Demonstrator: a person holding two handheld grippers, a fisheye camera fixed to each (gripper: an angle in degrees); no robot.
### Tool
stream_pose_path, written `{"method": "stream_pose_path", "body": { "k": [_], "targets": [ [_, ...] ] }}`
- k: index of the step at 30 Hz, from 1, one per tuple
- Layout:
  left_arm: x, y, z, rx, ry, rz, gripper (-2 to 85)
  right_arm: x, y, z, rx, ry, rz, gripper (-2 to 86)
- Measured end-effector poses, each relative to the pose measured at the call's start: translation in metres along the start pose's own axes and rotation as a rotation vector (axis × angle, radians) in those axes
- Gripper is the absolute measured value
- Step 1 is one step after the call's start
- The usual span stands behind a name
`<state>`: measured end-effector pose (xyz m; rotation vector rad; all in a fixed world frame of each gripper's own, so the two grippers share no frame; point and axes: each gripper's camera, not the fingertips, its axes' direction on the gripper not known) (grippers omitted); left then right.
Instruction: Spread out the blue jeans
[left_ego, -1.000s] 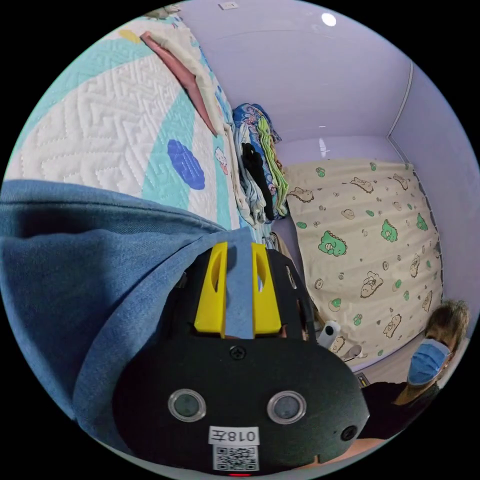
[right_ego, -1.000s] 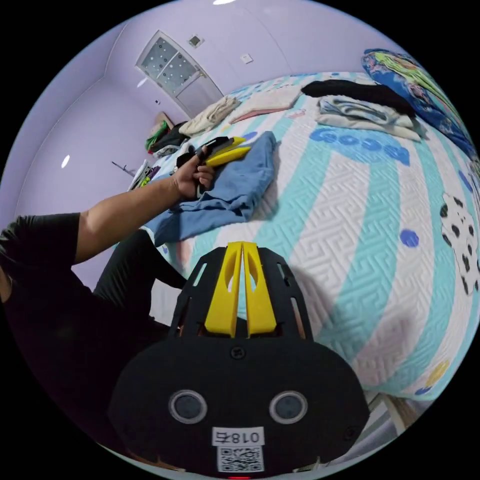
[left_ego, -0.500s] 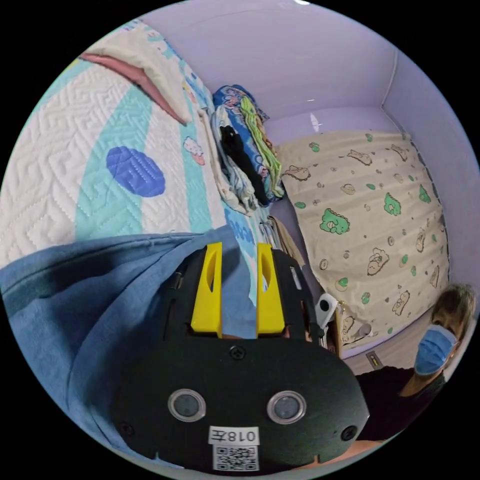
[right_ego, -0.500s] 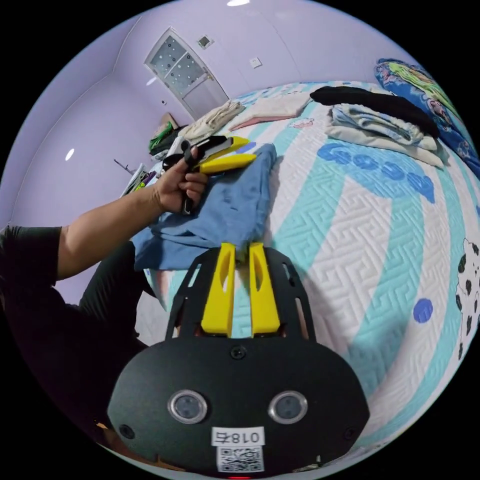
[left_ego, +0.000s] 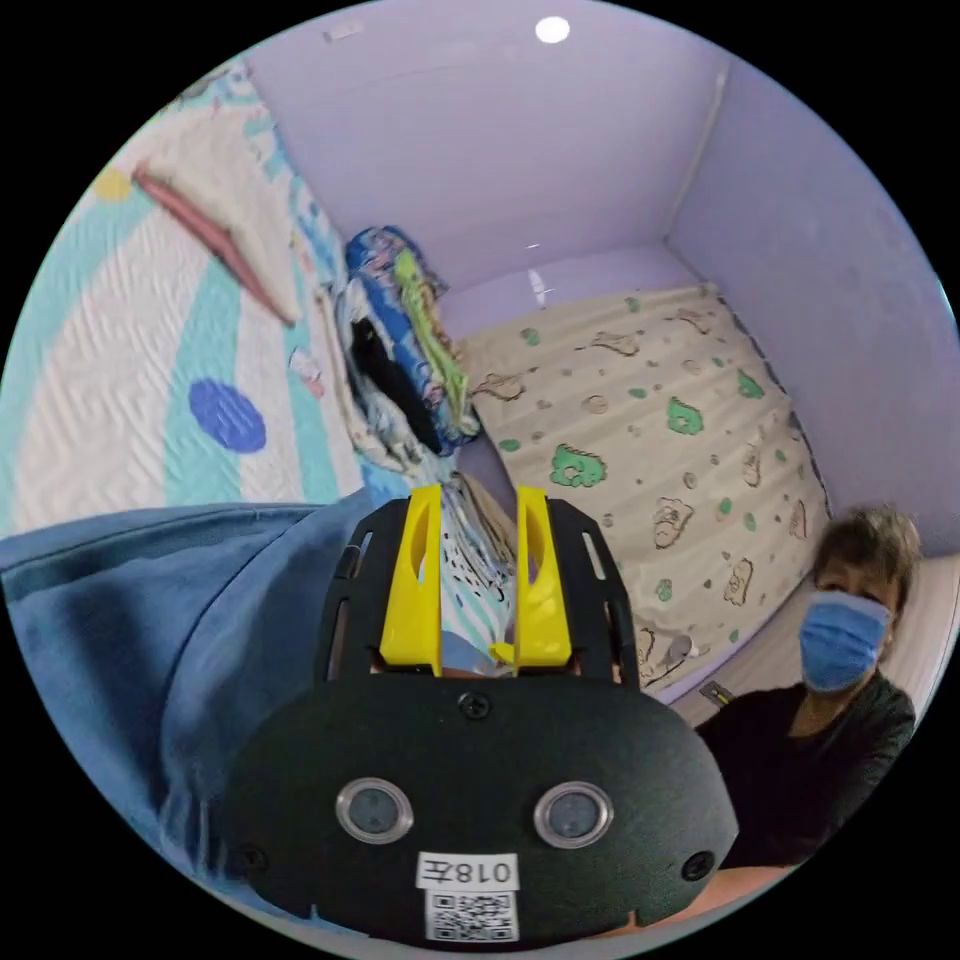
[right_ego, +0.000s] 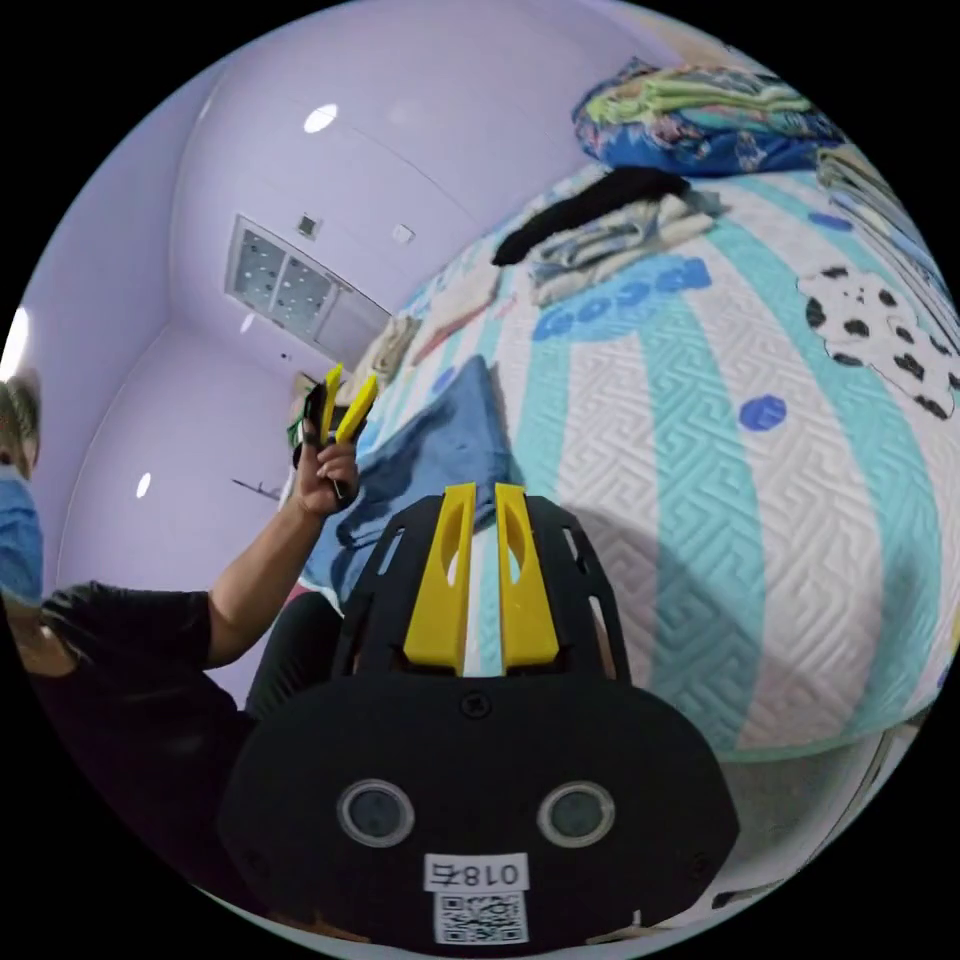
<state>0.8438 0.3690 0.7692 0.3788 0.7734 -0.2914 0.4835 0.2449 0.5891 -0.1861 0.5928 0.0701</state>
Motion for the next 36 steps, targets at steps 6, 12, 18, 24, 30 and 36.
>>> {"method": "stream_pose_path", "body": {
  "k": [6, 12, 18, 24, 30, 36],
  "targets": [
    [0.136, 0.119, -0.281, 0.192, -0.329, 0.184, 11.5, -0.062, 0.036, 0.000, -0.002, -0.122, -0.217, 7.2],
    [0.225, 0.331, -0.530, 0.607, -0.738, 0.034, 13.3, -0.120, 0.083, 0.038, -0.112, -0.240, -0.299, 7.6],
    [0.172, 0.415, -0.580, 0.599, -0.619, -0.203, 16.4, -0.163, 0.125, 0.049, -0.137, -0.321, -0.292, 6.6],
    [0.143, 0.410, -0.565, 0.555, -0.508, -0.353, 18.2, -0.193, 0.161, 0.014, -0.091, -0.220, -0.329, 5.6],
    [0.166, 0.423, -0.554, 0.607, -0.584, -0.419, 14.0, -0.186, 0.197, -0.025, 0.013, -0.182, -0.275, 4.4],
    [0.189, 0.427, -0.570, 0.668, -0.580, -0.441, 9.3, -0.179, 0.218, -0.042, 0.049, -0.152, -0.257, 3.2]
  ]
}}
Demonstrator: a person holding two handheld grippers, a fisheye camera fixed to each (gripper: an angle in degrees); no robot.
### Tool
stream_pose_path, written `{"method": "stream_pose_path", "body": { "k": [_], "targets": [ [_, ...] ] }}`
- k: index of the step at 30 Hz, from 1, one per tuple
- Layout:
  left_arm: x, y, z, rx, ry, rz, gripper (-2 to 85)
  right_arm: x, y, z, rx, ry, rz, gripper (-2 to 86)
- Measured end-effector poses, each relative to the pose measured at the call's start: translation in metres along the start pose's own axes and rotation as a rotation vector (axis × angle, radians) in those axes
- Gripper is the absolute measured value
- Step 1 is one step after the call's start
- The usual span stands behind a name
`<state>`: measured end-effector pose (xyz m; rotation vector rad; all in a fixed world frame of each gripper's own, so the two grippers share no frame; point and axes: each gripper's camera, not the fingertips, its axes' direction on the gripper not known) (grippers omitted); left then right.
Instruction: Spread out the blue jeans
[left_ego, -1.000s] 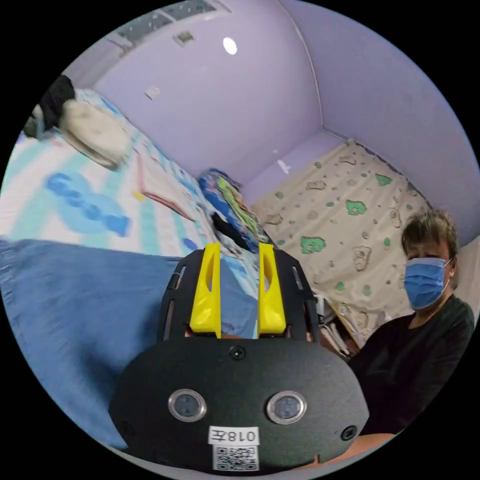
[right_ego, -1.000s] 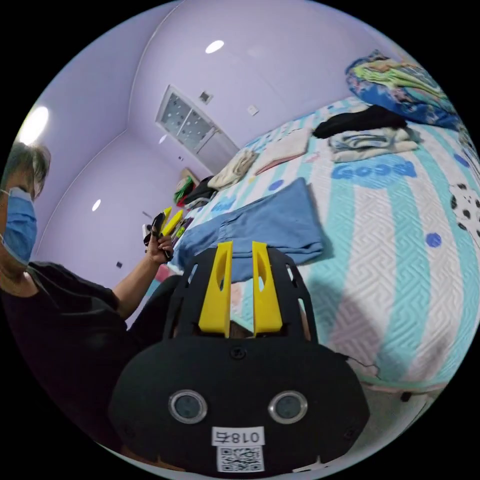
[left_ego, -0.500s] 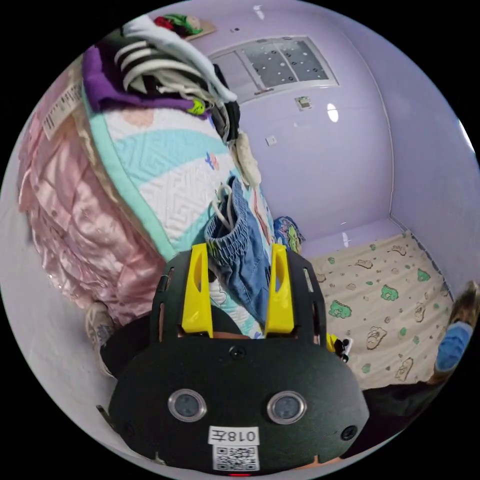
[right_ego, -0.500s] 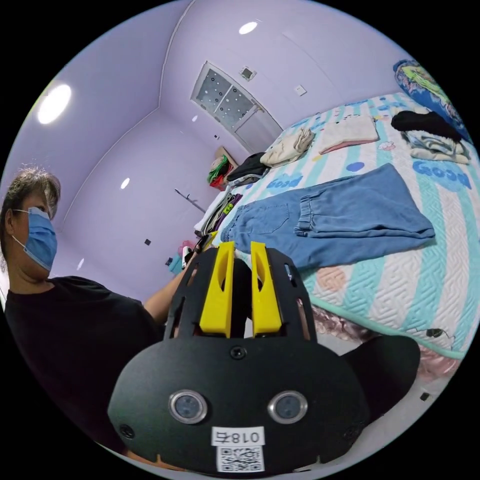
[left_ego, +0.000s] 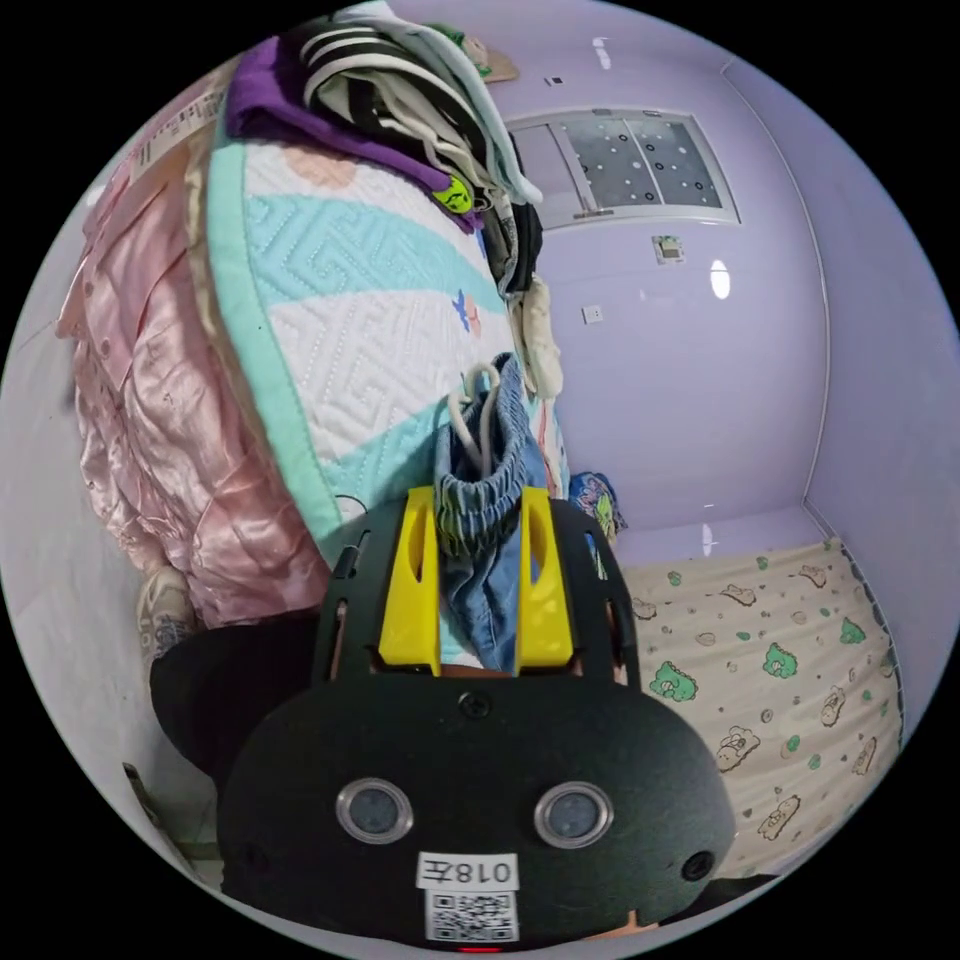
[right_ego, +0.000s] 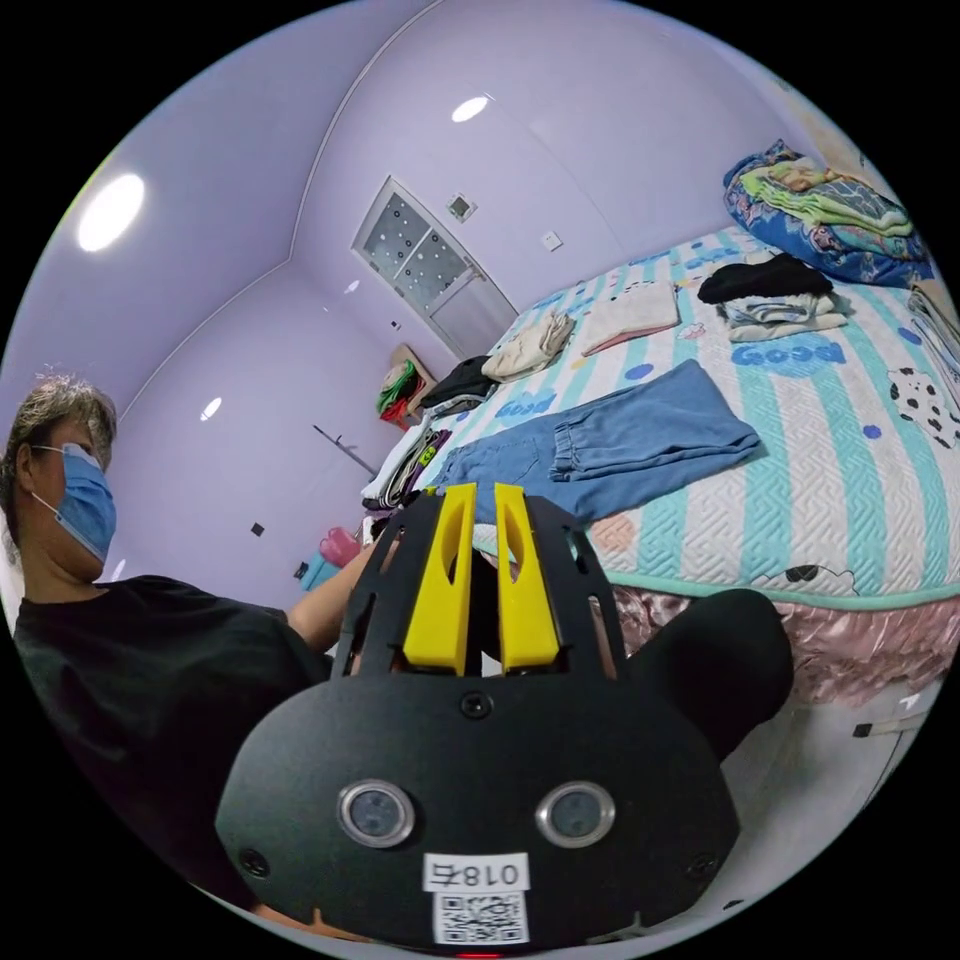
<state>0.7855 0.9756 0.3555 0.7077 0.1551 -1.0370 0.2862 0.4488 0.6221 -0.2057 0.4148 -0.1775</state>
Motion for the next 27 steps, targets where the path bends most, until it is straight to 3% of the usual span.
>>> {"method": "stream_pose_path", "body": {
  "k": [8, 14, 19, 22, 24, 27],
  "targets": [
    [0.114, 0.029, -0.038, 0.102, -0.071, 0.148, 6.4, 0.024, 0.019, -0.014, 0.065, -0.040, 0.064, 2.1],
    [0.308, 0.056, -0.010, 0.088, -0.201, 0.515, 6.5, 0.063, 0.039, -0.038, 0.141, -0.054, 0.143, 1.7],
    [0.498, 0.153, 0.096, -0.030, -0.229, 0.927, 6.5, 0.104, 0.062, -0.066, 0.210, -0.042, 0.253, 1.5],
    [0.564, 0.236, 0.187, -0.144, -0.258, 1.101, 7.0, 0.120, 0.075, -0.087, 0.250, -0.011, 0.310, 1.5],
    [0.579, 0.289, 0.250, -0.235, -0.306, 1.177, 7.8, 0.125, 0.082, -0.099, 0.273, 0.021, 0.336, 1.4],
    [0.564, 0.365, 0.356, -0.531, -0.420, 1.227, 10.1, 0.128, 0.090, -0.117, 0.306, 0.063, 0.372, 1.5]
  ]
}}
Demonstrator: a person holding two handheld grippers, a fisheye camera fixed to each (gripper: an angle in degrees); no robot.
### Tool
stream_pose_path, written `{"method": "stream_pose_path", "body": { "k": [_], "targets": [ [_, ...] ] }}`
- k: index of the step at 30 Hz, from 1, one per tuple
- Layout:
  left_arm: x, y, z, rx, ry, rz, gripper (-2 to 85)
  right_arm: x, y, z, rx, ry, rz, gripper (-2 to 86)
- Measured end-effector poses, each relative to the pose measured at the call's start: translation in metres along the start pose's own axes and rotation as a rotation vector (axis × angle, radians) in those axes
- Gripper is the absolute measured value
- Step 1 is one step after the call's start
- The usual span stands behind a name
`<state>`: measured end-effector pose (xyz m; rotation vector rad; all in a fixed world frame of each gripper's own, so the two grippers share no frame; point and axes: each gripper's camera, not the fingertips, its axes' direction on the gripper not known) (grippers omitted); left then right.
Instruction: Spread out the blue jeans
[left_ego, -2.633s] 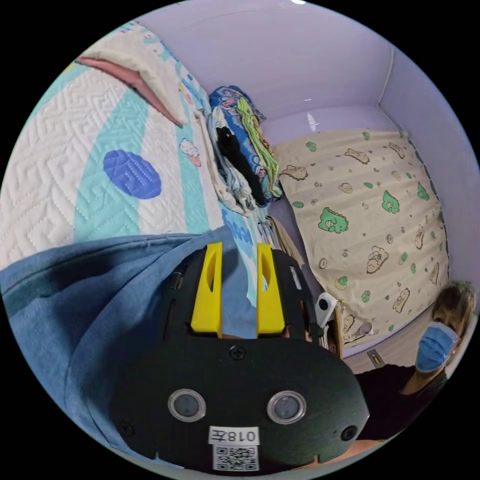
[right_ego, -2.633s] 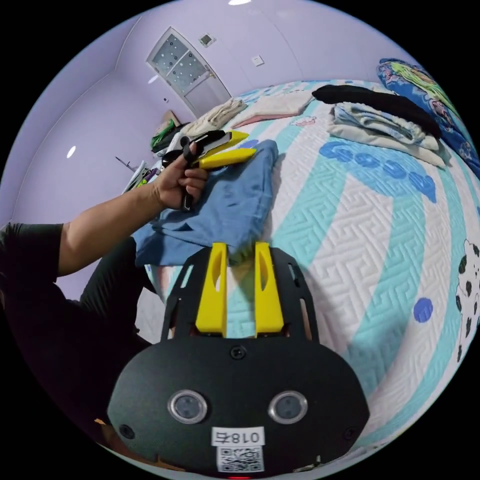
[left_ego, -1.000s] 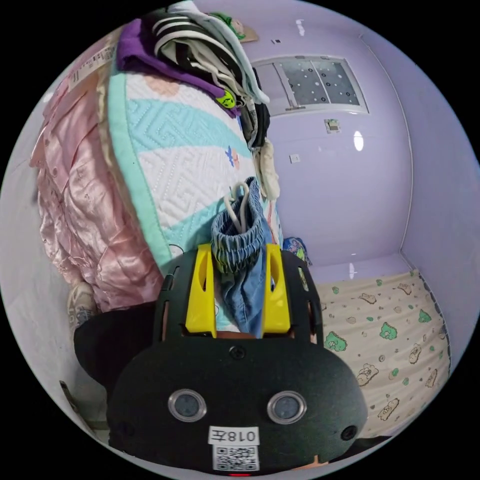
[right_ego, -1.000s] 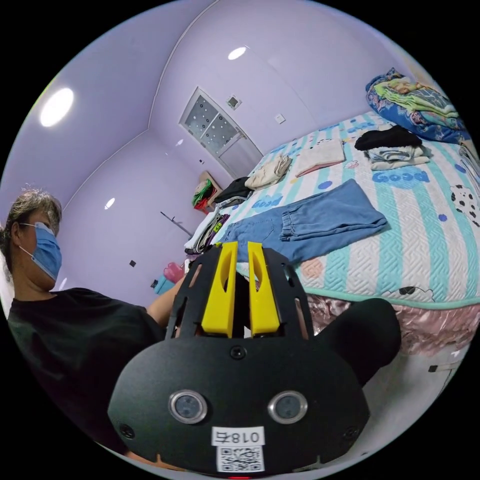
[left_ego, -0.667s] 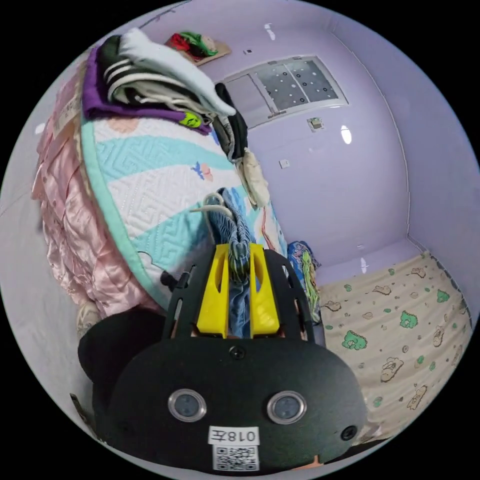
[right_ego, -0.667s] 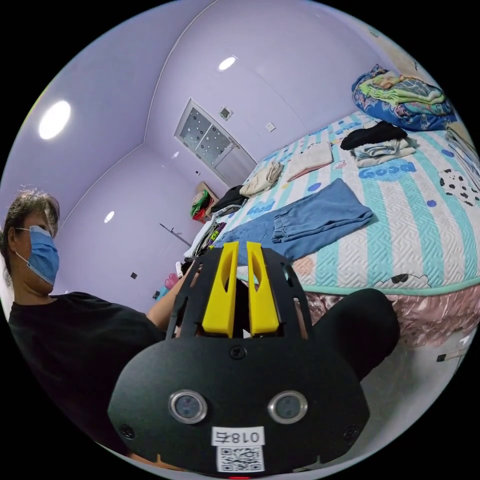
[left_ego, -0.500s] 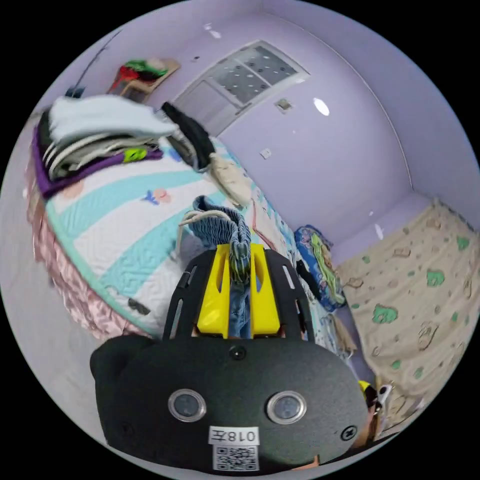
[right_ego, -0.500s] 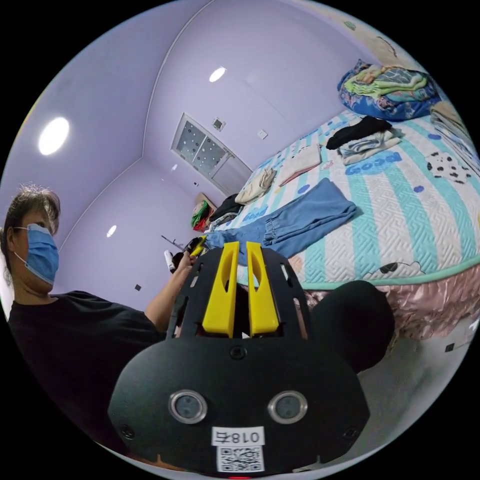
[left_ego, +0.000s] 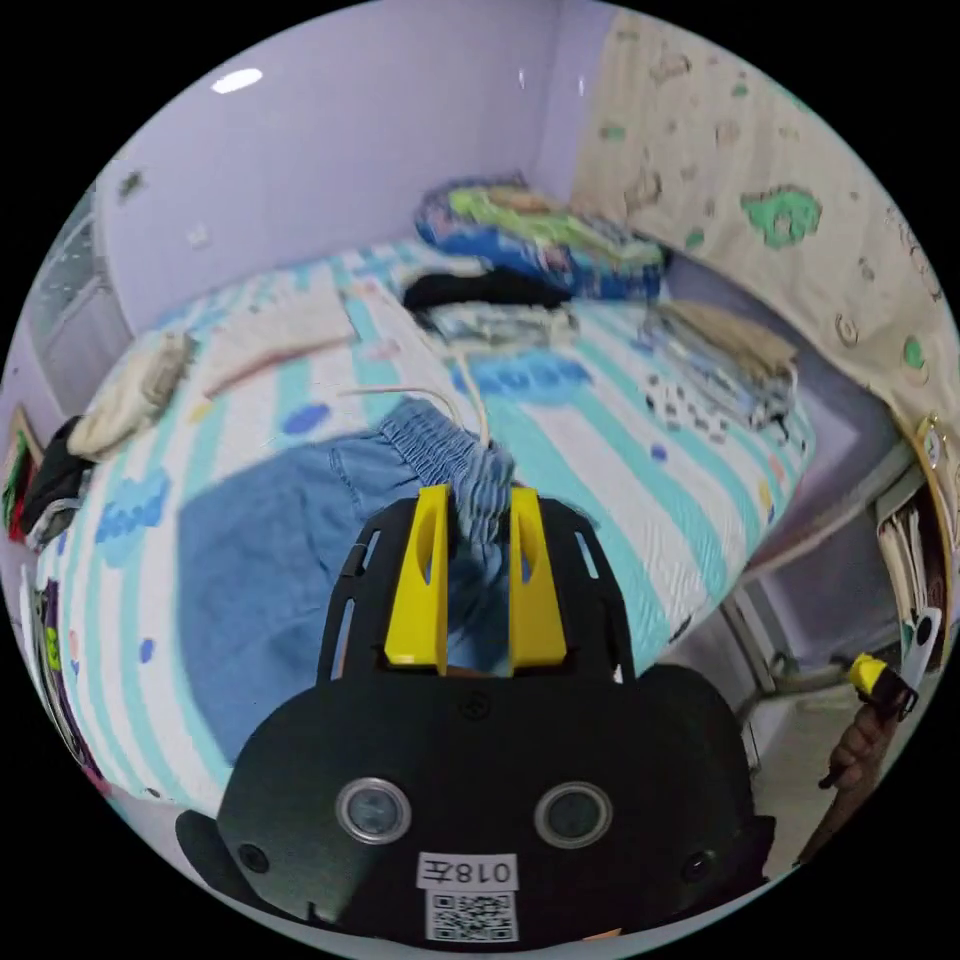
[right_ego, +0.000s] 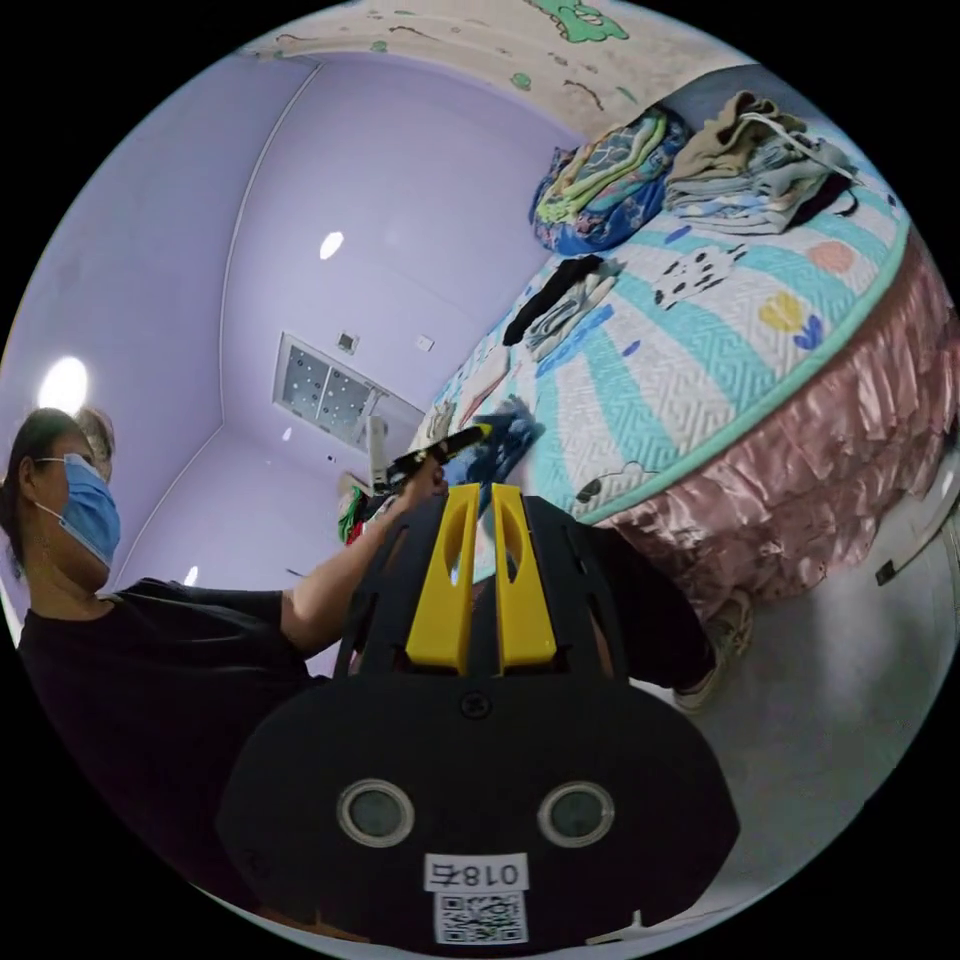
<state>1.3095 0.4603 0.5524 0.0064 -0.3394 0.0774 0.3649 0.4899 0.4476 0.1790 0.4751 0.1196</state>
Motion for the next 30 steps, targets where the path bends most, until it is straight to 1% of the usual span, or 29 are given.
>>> {"method": "stream_pose_path", "body": {
  "k": [1, 2, 4, 5, 6, 7, 8, 10, 11, 12, 13, 14, 16, 17, 19, 22, 25, 29, 30],
  "targets": [
    [0.017, -0.001, 0.024, -0.069, 0.061, 0.019, 10.9, 0.001, 0.000, -0.006, 0.011, 0.011, 0.009, 1.5],
    [0.024, 0.000, 0.026, -0.062, 0.077, 0.016, 11.1, 0.000, 0.000, -0.010, 0.019, 0.026, 0.012, 1.5],
    [0.042, 0.004, -0.004, 0.047, 0.086, 0.025, 12.3, -0.002, -0.001, -0.012, 0.019, 0.054, 0.007, 1.6],
    [0.044, 0.005, -0.013, 0.063, 0.116, 0.039, 12.3, -0.004, -0.004, -0.009, 0.009, 0.069, -0.002, 1.7],
    [0.045, 0.010, -0.036, 0.103, 0.199, 0.084, 12.4, -0.005, -0.006, -0.006, -0.001, 0.074, -0.007, 1.7],
    [0.047, 0.021, -0.062, 0.140, 0.229, 0.134, 12.4, -0.008, -0.011, 0.002, -0.024, 0.074, -0.021, 1.8],
    [0.047, 0.029, -0.076, 0.154, 0.217, 0.161, 12.4, -0.012, -0.018, 0.012, -0.045, 0.062, -0.034, 2.0],
    [0.040, 0.073, -0.125, 0.197, 0.131, 0.249, 12.2, -0.020, -0.029, 0.032, -0.075, 0.033, -0.066, 2.2],
    [0.035, 0.085, -0.136, 0.200, 0.102, 0.259, 12.0, -0.029, -0.037, 0.048, -0.105, 0.015, -0.093, 2.5],
    [0.022, 0.109, -0.155, 0.203, 0.028, 0.254, 11.7, -0.033, -0.041, 0.057, -0.121, 0.007, -0.107, 2.6],
    [0.005, 0.132, -0.173, 0.205, -0.042, 0.221, 11.4, -0.043, -0.048, 0.077, -0.156, -0.010, -0.135, 2.9],
    [-0.004, 0.142, -0.181, 0.205, -0.073, 0.196, 11.4, -0.054, -0.054, 0.098, -0.194, -0.033, -0.160, 3.4],
    [-0.044, 0.170, -0.196, 0.161, -0.162, 0.053, 11.9, -0.071, -0.062, 0.130, -0.251, -0.071, -0.192, 4.1],
    [-0.054, 0.174, -0.196, 0.138, -0.162, 0.014, 12.2, -0.083, -0.066, 0.152, -0.287, -0.081, -0.209, 4.5],
    [-0.080, 0.174, -0.188, 0.058, -0.080, -0.064, 12.1, -0.099, -0.070, 0.182, -0.323, -0.076, -0.219, 5.1],
    [-0.084, 0.155, -0.176, 0.023, 0.004, -0.066, 10.7, -0.117, -0.081, 0.218, -0.326, -0.019, -0.202, 5.9],
    [-0.080, 0.135, -0.165, 0.005, 0.011, -0.076, 5.9, -0.129, -0.098, 0.237, -0.287, 0.094, -0.186, 7.1],
    [-0.071, 0.123, -0.154, -0.036, -0.027, -0.039, 1.7, -0.131, -0.137, 0.275, -0.342, 0.312, -0.175, 10.5],
    [-0.068, 0.123, -0.156, -0.030, -0.035, -0.018, 0.7, -0.130, -0.144, 0.280, -0.346, 0.330, -0.169, 10.6]
  ]
}}
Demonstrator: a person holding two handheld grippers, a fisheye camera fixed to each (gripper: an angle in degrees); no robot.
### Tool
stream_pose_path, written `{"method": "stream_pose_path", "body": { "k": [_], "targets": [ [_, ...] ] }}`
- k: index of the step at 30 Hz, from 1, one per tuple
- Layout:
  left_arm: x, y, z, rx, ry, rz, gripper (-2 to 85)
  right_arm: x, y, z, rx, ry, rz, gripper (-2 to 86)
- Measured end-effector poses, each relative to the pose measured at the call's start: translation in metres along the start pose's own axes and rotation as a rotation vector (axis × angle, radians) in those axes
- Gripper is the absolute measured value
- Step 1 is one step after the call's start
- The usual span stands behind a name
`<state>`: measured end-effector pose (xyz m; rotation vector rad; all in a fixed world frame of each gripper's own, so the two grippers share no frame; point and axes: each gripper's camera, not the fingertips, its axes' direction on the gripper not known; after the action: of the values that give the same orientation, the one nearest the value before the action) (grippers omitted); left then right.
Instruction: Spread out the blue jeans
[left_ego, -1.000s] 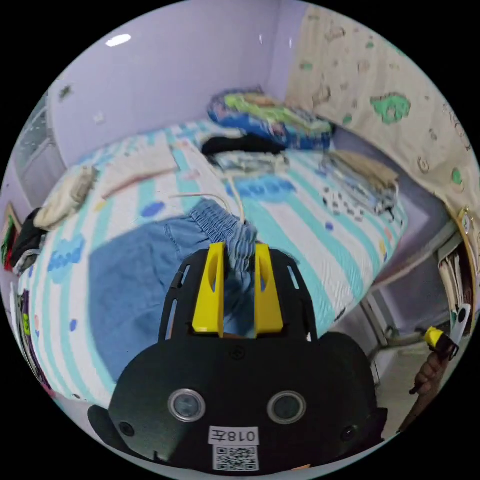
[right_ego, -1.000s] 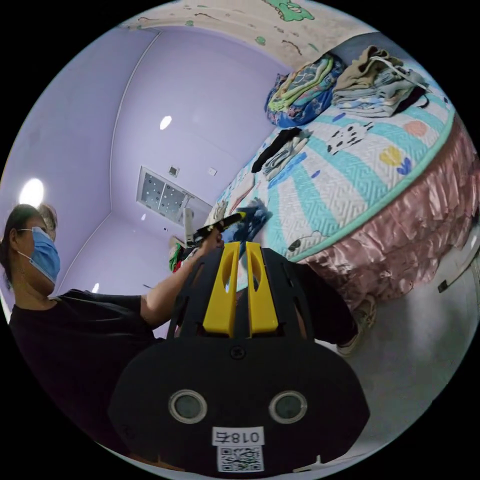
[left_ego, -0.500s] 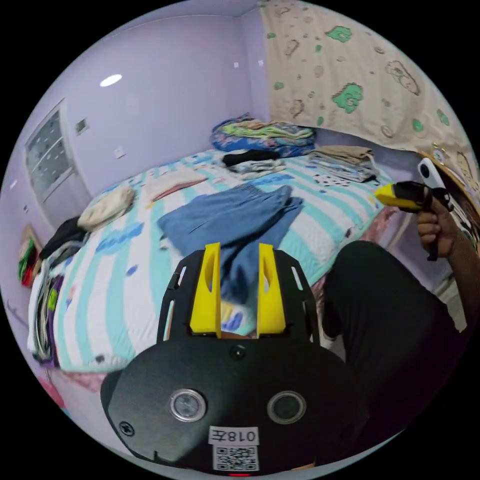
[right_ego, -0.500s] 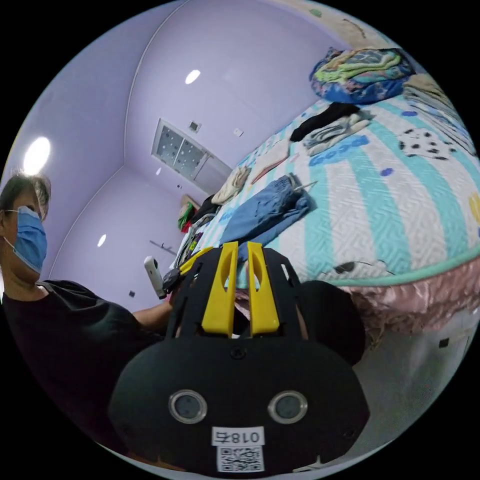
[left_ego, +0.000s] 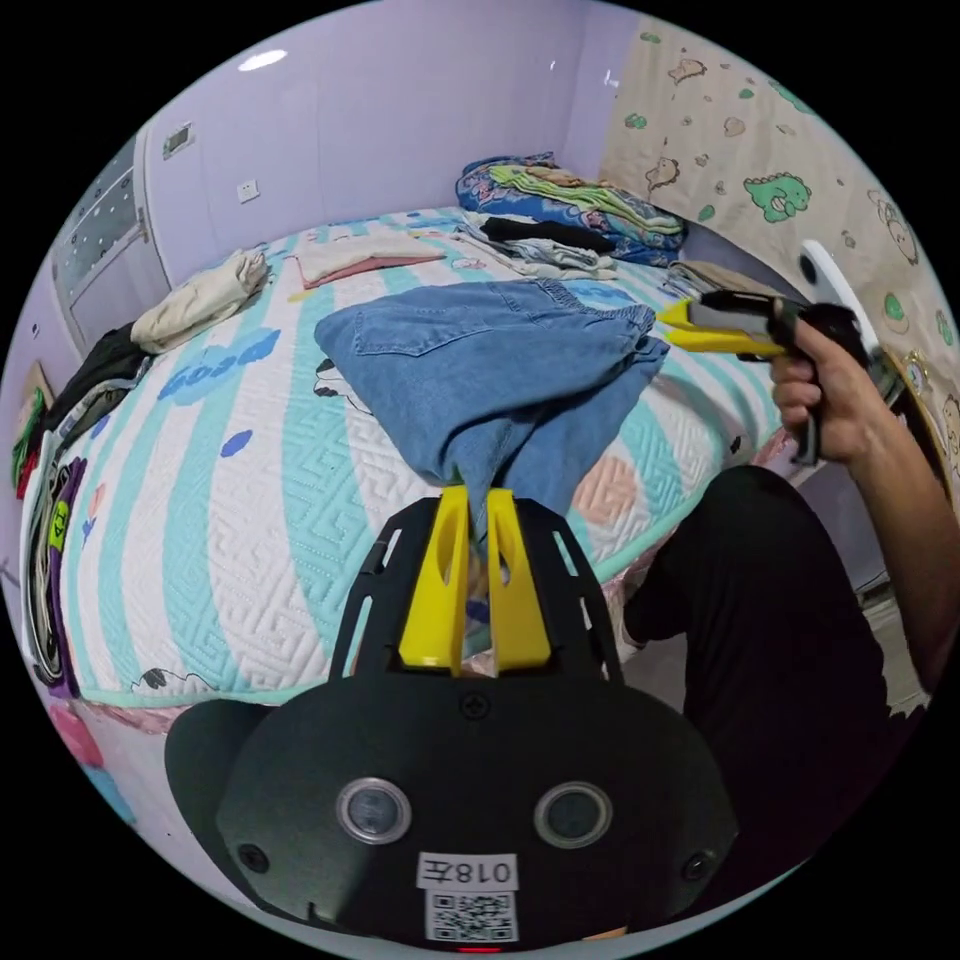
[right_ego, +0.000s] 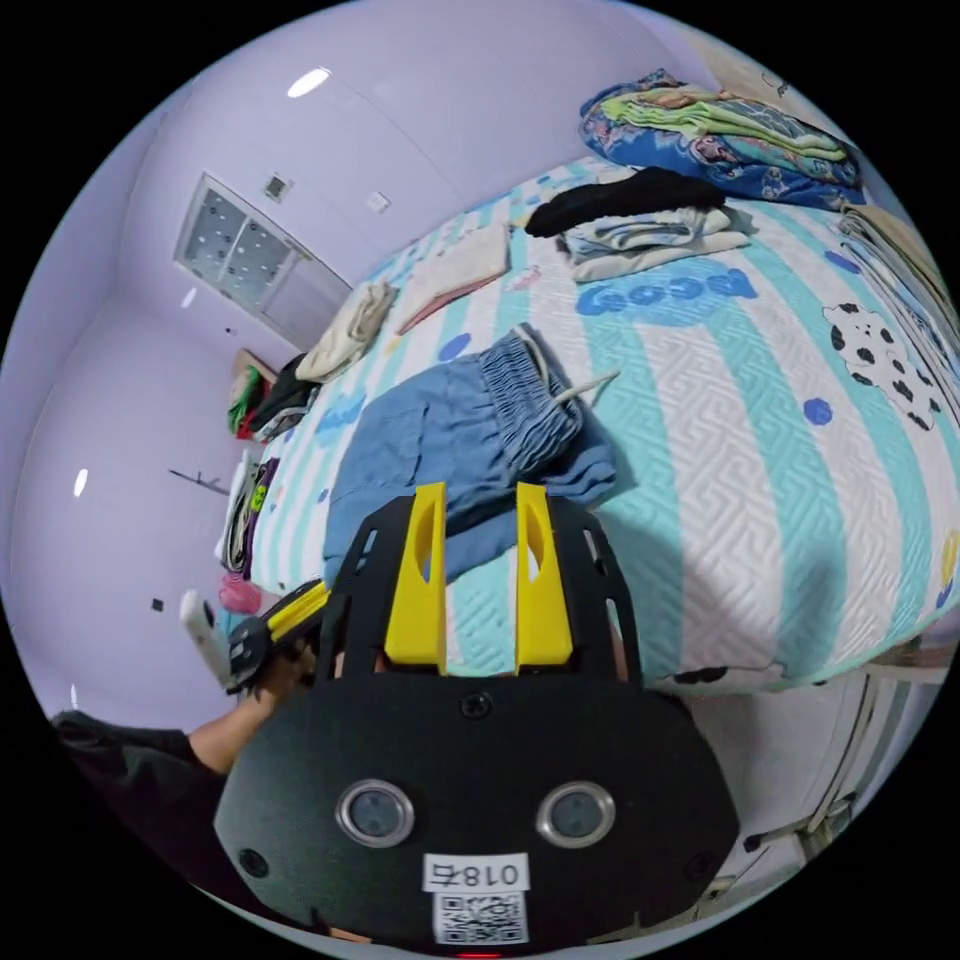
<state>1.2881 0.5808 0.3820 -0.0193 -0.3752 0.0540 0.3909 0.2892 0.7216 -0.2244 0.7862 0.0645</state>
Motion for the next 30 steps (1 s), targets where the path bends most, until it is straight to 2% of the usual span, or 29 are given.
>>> {"method": "stream_pose_path", "body": {
  "k": [5, 12, 15, 17, 20, 24, 27, 30],
  "targets": [
    [0.009, -0.004, -0.004, 0.002, -0.025, 0.078, -0.7, 0.005, -0.052, 0.016, 0.002, 0.056, 0.065, 6.7],
    [0.015, -0.008, -0.008, 0.010, -0.098, 0.196, -0.8, -0.035, -0.091, -0.025, 0.040, 0.085, -0.087, 3.1],
    [0.016, -0.007, 0.006, -0.019, -0.117, 0.228, -0.7, -0.017, -0.095, -0.023, 0.000, 0.087, -0.046, 3.6],
    [0.011, -0.007, 0.020, -0.048, -0.101, 0.202, -0.4, 0.018, -0.090, 0.001, -0.137, 0.040, 0.043, 4.9],
    [-0.003, -0.008, 0.034, -0.079, -0.075, 0.168, 1.0, 0.046, -0.081, -0.018, -0.048, -0.132, 0.161, 7.4],
    [-0.048, 0.007, 0.040, -0.093, 0.108, 0.025, 4.2, 0.042, -0.076, -0.057, 0.078, -0.093, 0.136, 8.7],
    [-0.100, 0.027, 0.039, 0.021, 0.248, -0.167, 5.5, 0.010, -0.087, -0.075, 0.147, -0.067, -0.013, 8.8],
    [-0.146, 0.026, 0.073, 0.052, 0.363, -0.300, 7.0, -0.034, -0.108, -0.057, 0.081, -0.068, -0.228, 8.6]
  ]
}}
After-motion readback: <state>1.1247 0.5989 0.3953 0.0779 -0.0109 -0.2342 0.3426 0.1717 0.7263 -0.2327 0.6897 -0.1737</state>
